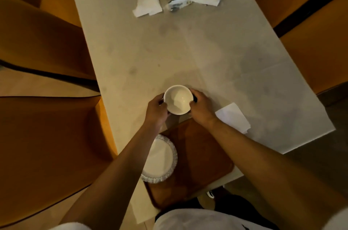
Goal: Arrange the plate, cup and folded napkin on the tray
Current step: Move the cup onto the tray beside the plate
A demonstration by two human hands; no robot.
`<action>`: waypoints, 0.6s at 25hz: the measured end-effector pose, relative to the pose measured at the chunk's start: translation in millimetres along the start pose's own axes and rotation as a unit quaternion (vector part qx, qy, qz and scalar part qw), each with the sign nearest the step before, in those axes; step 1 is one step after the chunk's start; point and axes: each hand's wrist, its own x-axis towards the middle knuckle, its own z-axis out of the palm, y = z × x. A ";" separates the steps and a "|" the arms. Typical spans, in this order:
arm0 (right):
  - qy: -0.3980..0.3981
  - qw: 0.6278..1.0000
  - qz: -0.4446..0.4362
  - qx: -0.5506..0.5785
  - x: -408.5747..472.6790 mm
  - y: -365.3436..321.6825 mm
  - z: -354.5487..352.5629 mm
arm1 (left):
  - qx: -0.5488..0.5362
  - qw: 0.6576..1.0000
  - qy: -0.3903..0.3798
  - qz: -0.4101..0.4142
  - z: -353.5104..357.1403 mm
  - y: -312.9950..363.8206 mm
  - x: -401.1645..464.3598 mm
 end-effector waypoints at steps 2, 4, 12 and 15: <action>-0.007 1.000 -0.015 0.003 -9.2 3.3 -4.1 | -0.012 1.000 -0.003 -0.006 -2.2 -4.2 -10.6; -0.030 0.999 -0.026 0.024 -22.1 7.1 -9.8 | -0.023 1.000 -0.009 -0.002 -6.0 -9.4 -25.9; -0.101 0.994 0.014 0.029 -65.5 30.9 -49.3 | -0.043 0.998 -0.003 -0.041 7.5 -39.9 -83.8; -0.110 0.994 0.015 0.004 -71.0 45.2 -54.1 | -0.005 0.999 -0.001 -0.053 18.1 -54.0 -92.7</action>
